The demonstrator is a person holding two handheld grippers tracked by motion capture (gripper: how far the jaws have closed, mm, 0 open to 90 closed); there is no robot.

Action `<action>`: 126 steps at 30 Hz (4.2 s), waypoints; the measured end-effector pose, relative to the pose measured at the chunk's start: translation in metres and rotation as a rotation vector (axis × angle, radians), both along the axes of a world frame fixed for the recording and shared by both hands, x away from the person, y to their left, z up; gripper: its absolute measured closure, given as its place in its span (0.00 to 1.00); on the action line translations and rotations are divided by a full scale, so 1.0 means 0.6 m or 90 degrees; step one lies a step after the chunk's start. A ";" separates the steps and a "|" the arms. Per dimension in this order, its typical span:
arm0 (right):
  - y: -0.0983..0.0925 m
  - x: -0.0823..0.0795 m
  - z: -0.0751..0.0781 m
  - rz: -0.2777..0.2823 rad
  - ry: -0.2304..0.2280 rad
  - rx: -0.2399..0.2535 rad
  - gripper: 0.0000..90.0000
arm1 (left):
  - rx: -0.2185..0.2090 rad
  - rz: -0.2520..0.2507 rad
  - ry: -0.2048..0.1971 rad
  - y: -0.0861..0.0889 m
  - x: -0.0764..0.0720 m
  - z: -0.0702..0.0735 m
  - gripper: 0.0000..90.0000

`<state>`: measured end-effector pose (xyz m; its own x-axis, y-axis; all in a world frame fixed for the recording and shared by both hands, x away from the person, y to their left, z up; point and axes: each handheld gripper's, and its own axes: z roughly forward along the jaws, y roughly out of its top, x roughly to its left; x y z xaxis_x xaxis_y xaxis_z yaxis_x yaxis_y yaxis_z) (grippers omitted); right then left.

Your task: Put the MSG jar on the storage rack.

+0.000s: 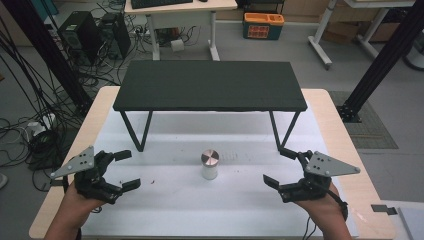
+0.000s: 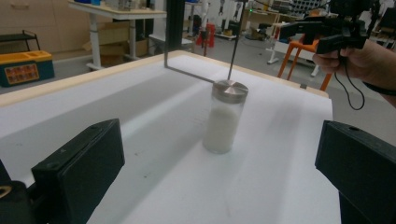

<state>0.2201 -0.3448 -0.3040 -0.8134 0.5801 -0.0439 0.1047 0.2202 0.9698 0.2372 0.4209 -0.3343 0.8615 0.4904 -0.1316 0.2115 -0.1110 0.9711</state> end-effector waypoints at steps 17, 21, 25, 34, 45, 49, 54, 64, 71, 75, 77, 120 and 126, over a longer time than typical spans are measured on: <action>0.022 0.002 -0.009 0.017 -0.010 0.011 0.07 | -0.002 -0.005 -0.003 -0.003 -0.007 0.004 0.02; 0.046 0.015 -0.017 0.041 -0.003 0.007 0.07 | -0.002 -0.007 -0.006 -0.007 -0.009 0.006 0.02; 0.081 0.035 -0.025 0.063 0.008 -0.002 0.07 | -0.004 -0.009 -0.009 -0.009 -0.013 0.007 0.02; 0.156 0.090 -0.060 0.083 0.037 -0.017 0.07 | -0.016 -0.016 -0.015 -0.009 -0.027 0.002 0.02; 0.204 0.141 -0.103 0.088 0.081 0.002 0.08 | -0.024 -0.018 -0.027 -0.009 -0.047 0.003 0.02; 0.210 0.152 -0.113 0.090 0.088 0.009 0.11 | -0.015 -0.024 -0.036 -0.013 -0.053 0.007 0.02; 0.216 0.156 -0.119 0.100 0.087 0.007 0.18 | -0.011 -0.027 -0.041 -0.015 -0.056 0.011 0.02; 0.219 0.150 -0.120 0.098 0.058 -0.001 0.46 | -0.009 -0.024 -0.038 -0.016 -0.057 0.009 0.02; 0.211 0.133 -0.096 0.089 0.044 0.002 0.47 | -0.007 -0.024 -0.037 -0.016 -0.057 0.012 0.02; 0.201 0.113 -0.030 0.117 0.012 0.003 0.47 | -0.008 -0.024 -0.038 -0.016 -0.056 0.013 0.02; 0.199 0.112 -0.022 0.122 0.009 0.005 0.47 | -0.011 -0.025 -0.038 -0.017 -0.055 0.011 0.02; 0.228 0.264 0.240 -0.051 0.025 -0.001 0.46 | -0.016 -0.036 -0.031 -0.019 -0.063 0.009 0.02; 0.224 0.241 0.240 -0.083 0.003 0.034 0.19 | -0.014 -0.041 -0.034 -0.022 -0.061 0.011 0.02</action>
<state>0.3648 -0.2101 -0.1599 -0.7310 0.6823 -0.0066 0.1330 0.1520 0.9794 0.2004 0.4077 -0.3276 0.8970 0.4316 -0.0953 0.1529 -0.1006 0.9831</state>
